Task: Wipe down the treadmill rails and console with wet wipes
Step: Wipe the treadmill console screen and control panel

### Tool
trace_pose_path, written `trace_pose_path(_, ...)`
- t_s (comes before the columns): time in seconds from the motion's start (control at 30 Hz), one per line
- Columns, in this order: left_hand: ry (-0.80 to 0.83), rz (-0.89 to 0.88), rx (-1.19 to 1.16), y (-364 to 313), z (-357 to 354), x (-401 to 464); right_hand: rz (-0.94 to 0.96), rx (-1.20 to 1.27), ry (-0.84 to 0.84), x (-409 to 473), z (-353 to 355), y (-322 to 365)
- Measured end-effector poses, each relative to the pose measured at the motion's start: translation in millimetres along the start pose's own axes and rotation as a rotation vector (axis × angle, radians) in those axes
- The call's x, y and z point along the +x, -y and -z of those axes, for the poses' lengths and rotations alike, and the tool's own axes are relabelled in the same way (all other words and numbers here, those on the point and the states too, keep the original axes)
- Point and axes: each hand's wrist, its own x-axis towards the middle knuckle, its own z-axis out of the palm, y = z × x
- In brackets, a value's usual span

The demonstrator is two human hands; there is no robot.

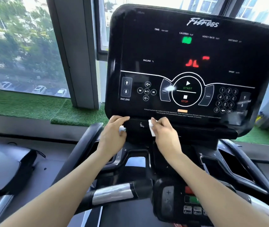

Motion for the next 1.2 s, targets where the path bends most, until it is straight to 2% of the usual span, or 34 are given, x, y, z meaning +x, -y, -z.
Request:
trace_pose_path(0.17,-0.036,0.038,-0.058,2.7,-0.2,7.0,0.026,0.03,-0.053,-0.8,-4.3,9.9)
trace_pose_path(0.33,-0.029,0.055,-0.108,2.1,4.0,7.4,0.135,0.003,0.037,20.2,-20.5,56.7)
trace_pose_path(0.47,-0.043,0.097,-0.131,2.3,2.4,6.8,0.197,-0.066,-0.029,18.2,-10.5,41.9)
trace_pose_path(0.63,-0.066,0.154,-0.166,0.4,0.2,7.4,0.162,-0.125,-0.05,5.6,7.3,11.4)
trace_pose_path(0.8,-0.049,0.172,-0.158,-1.4,-0.6,6.3,0.203,-0.104,-0.072,20.0,-24.4,57.8)
trace_pose_path(0.9,-0.023,0.21,-0.177,0.3,0.8,5.3,0.228,-0.118,-0.04,22.4,-23.6,62.1)
trace_pose_path(1.07,-0.055,0.265,-0.238,-1.5,-3.7,1.8,0.052,-0.086,0.025,9.3,-1.2,17.7)
trace_pose_path(1.2,-0.051,0.271,-0.257,-4.6,-4.8,0.9,0.105,-0.032,-0.037,17.7,-18.1,42.1)
